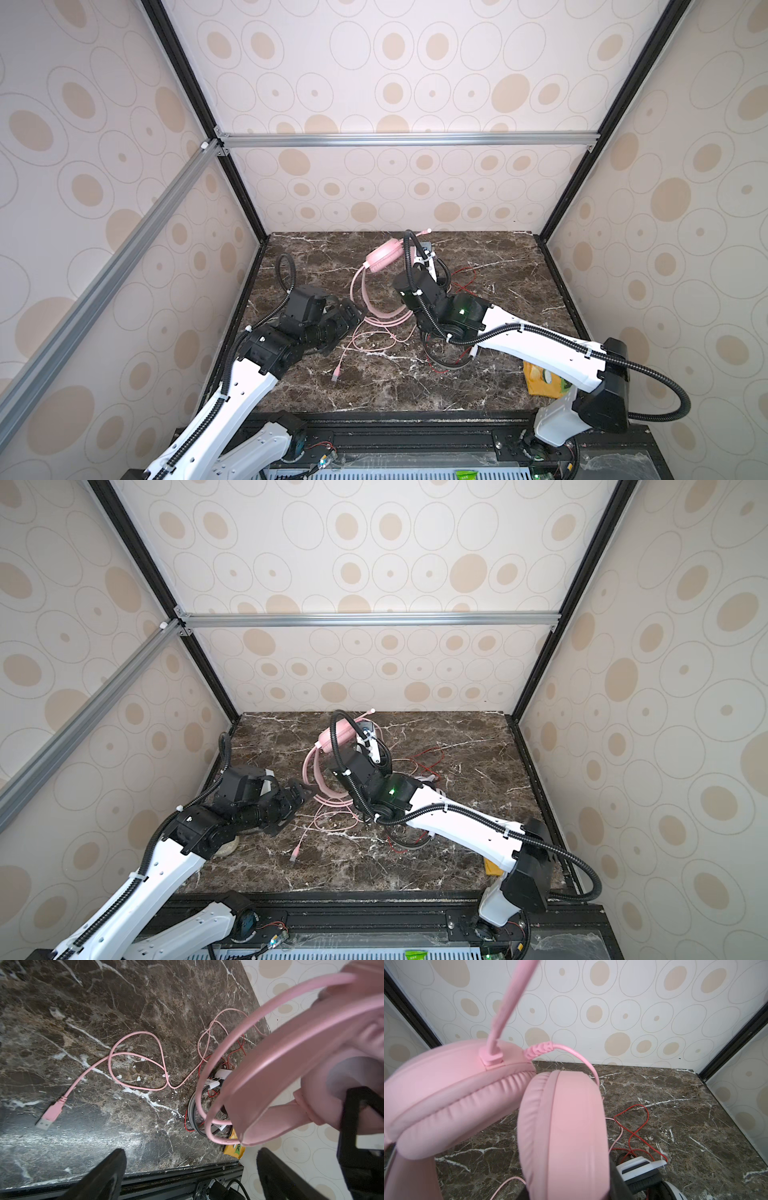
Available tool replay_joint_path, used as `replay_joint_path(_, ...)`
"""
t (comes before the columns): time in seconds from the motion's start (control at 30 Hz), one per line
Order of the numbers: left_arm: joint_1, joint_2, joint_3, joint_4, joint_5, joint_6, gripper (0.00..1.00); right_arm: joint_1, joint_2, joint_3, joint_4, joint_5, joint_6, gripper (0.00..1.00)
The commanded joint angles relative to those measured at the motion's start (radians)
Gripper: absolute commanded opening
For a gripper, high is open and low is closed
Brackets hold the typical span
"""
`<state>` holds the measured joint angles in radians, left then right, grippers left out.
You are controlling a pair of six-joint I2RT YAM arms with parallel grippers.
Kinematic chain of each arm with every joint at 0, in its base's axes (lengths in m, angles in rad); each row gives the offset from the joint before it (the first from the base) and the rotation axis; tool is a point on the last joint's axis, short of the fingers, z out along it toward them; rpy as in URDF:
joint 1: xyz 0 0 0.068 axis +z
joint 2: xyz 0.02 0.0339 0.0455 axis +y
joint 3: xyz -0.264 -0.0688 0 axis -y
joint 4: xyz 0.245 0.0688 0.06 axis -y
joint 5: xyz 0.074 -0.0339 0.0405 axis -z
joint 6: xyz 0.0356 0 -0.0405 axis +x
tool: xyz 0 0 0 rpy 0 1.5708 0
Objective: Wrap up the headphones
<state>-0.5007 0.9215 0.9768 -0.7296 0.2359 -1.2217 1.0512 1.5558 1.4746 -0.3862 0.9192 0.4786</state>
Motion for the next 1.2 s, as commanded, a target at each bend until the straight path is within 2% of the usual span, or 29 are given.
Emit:
replay_joint_path(0.0,-0.043,0.043,0.023,0.079,-0.06,-0.072,0.98,0.019,-0.029,-0.002,0.079,0.048,0.025,0.24)
replay_joint_path(0.13,-0.091,0.105,0.055,0.135,-0.097,-0.098,0.98,0.023,-0.027,-0.002,0.069,0.059,0.024,0.24)
replay_joint_path(0.37,-0.135,0.193,0.083,0.132,-0.152,-0.134,0.98,0.027,-0.041,-0.009,0.078,0.068,0.019,0.23)
replay_joint_path(0.7,-0.151,0.228,0.1,0.117,-0.169,-0.173,0.8,0.033,-0.063,-0.049,0.133,0.121,-0.005,0.22)
replay_joint_path(1.0,-0.181,0.226,0.073,0.132,-0.161,-0.227,0.78,0.076,-0.081,-0.083,0.224,0.294,-0.027,0.21)
replay_joint_path(1.17,-0.188,0.224,0.054,0.148,-0.163,-0.242,0.67,0.077,-0.104,-0.112,0.25,0.299,-0.028,0.21)
